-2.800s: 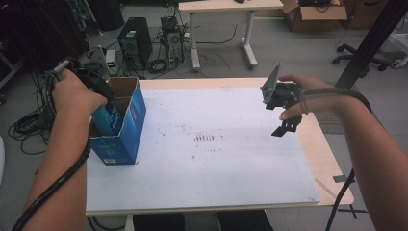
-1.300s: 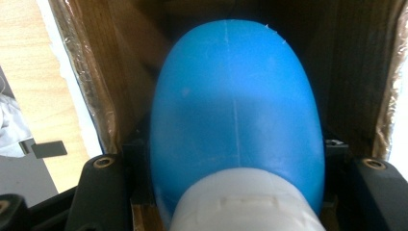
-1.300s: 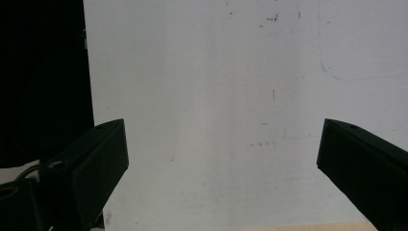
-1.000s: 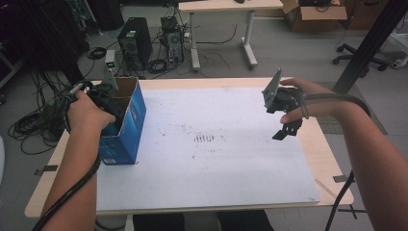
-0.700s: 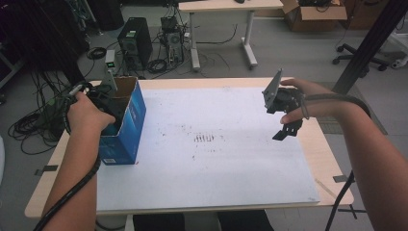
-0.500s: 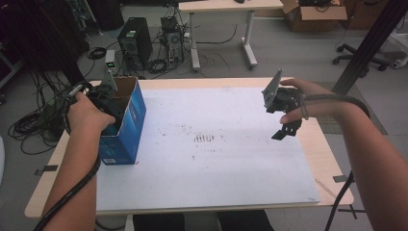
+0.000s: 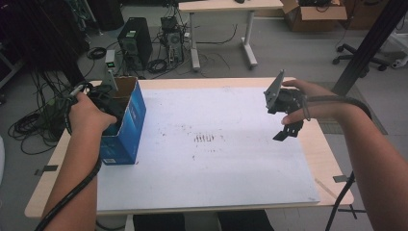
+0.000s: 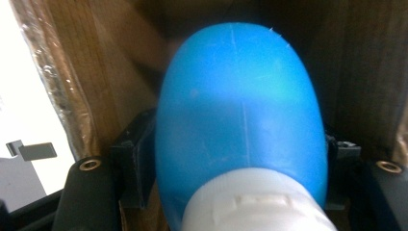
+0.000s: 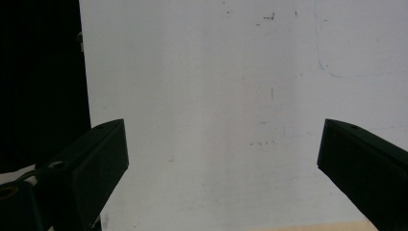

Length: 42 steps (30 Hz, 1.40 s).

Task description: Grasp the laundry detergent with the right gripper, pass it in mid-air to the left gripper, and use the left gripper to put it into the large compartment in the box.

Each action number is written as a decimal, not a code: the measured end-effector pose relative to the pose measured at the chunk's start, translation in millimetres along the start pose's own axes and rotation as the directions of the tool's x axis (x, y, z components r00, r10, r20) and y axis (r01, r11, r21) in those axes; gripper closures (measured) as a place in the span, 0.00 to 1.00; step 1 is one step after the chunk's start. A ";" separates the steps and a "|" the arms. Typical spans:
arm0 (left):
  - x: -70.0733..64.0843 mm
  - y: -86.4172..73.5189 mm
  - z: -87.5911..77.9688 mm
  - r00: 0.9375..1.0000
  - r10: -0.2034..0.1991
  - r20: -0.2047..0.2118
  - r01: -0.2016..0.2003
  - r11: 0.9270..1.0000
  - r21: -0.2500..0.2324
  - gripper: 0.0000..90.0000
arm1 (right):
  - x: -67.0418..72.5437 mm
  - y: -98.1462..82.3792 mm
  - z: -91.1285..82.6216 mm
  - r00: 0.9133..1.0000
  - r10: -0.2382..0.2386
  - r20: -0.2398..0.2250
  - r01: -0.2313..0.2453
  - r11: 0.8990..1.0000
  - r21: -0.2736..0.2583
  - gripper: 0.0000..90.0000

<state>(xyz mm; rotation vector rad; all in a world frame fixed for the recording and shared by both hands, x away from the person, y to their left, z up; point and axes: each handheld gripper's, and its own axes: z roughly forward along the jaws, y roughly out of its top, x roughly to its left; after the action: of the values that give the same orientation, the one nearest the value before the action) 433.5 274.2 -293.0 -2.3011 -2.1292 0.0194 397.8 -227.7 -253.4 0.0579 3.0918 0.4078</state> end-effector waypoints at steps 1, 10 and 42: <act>-0.1 0.1 -1.0 1.000 0.002 0.000 -0.002 1.000 0.002 0.35 | 0.1 -0.2 -0.2 1.000 0.000 0.002 0.000 1.000 -0.002 0.04; -1.3 -1.7 -9.2 1.000 0.000 0.003 0.000 1.000 -0.011 0.34 | 0.9 -2.1 0.1 1.000 0.000 0.004 0.000 1.000 -0.008 0.04; -7.8 -16.8 -46.6 1.000 0.014 0.000 -0.013 0.999 -0.050 0.20 | 4.5 -3.8 -2.8 1.000 -0.007 0.006 0.007 1.000 -0.014 0.04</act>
<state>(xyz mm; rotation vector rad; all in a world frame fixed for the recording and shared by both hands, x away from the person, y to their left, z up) 416.8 267.9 -246.1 -2.3429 -2.1389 -0.0335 393.0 -231.9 -251.7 0.0479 3.0819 0.4286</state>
